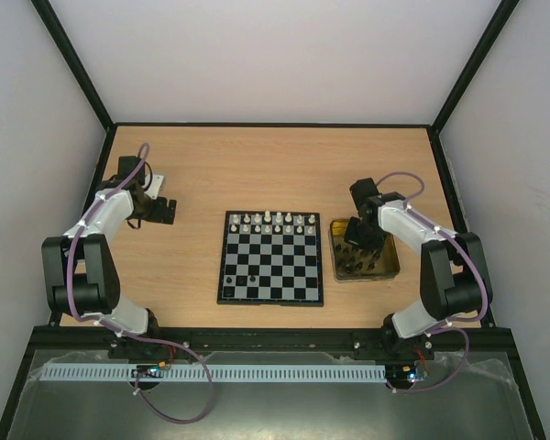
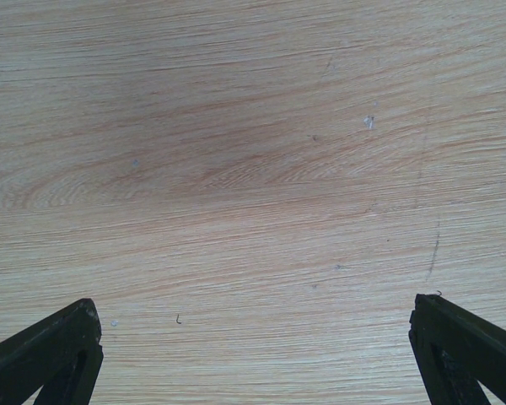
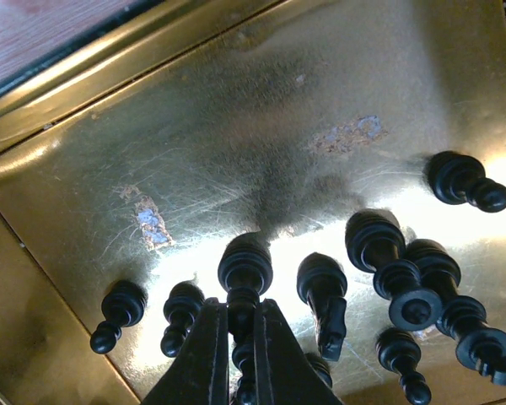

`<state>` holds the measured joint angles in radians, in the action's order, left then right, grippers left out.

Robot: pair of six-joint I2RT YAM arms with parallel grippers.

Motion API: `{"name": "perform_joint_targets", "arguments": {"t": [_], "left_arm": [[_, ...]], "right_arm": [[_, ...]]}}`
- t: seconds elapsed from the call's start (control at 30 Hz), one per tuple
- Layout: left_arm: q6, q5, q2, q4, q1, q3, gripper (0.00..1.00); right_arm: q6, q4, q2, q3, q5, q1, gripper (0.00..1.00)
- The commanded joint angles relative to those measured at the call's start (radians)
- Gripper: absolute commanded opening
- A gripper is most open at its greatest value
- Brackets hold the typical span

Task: Set up the chess pieces on the board
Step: Pick up the chess piece from the storage box.

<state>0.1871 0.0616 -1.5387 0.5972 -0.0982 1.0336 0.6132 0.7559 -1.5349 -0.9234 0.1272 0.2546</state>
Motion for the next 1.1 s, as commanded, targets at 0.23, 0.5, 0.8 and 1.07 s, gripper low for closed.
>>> {"name": "perform_joint_targets", "arguments": {"t": [0.23,0.5,0.8,1.07], "left_arm": [[-0.008,-0.007,-0.003,0.012,0.002,0.016,0.99],[-0.003,-0.009,-0.006,0.014,0.002,0.020,0.99],[-0.006,-0.007,-0.009,0.012,0.002,0.022,0.99],[-0.010,-0.004,-0.009,0.009,0.002,0.020,0.99]], "right_arm": [[-0.009,0.022,-0.030,-0.035,-0.020,-0.006,0.02],[-0.014,0.010,-0.051,-0.025,-0.017,-0.005,0.14],[-0.017,0.001,-0.051,-0.012,-0.012,-0.005,0.10],[-0.012,0.052,-0.032,-0.072,-0.029,-0.005,0.02]]}}
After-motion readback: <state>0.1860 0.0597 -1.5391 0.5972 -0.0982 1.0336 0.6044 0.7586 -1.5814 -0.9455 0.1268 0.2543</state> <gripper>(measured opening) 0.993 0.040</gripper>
